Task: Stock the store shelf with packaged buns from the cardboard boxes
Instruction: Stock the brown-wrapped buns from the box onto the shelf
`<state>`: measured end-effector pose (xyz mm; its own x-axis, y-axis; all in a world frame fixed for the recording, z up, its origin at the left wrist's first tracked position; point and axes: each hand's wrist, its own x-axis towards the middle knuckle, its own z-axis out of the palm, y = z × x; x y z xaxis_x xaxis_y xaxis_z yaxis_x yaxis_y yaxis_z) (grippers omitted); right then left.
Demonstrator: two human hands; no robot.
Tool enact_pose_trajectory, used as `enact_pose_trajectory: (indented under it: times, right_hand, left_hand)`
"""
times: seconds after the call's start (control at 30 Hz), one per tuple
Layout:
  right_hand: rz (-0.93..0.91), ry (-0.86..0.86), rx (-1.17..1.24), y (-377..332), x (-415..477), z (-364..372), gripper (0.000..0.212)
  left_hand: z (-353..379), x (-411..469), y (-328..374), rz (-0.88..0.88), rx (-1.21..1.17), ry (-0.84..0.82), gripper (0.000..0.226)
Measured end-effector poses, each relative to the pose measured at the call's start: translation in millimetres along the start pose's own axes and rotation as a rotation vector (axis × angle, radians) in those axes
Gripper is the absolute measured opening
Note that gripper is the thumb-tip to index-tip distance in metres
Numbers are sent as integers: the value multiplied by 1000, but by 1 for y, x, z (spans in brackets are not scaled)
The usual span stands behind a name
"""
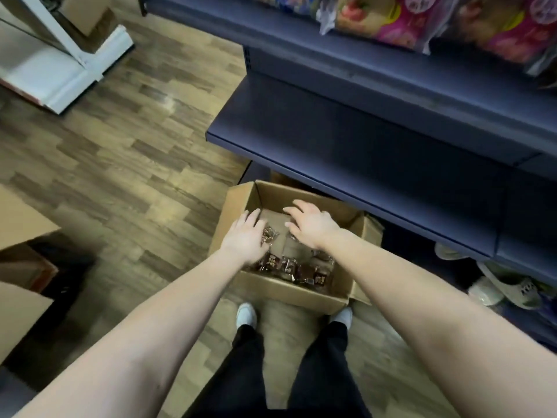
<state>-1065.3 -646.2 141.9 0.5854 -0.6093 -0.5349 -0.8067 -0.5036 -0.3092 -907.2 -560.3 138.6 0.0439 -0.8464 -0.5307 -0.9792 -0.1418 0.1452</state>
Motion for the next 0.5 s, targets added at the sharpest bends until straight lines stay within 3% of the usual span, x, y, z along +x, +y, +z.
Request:
enact_pose_trajectory:
  times: [0.2,0.5]
  right_hand:
    - [51,-128,14,29,22,62,52]
    - [113,-253,18,82,73,171,55]
  left_hand:
    - [75,29,9,-40,-138,-141,66]
    - [193,99,9,-67,-157,-258,70]
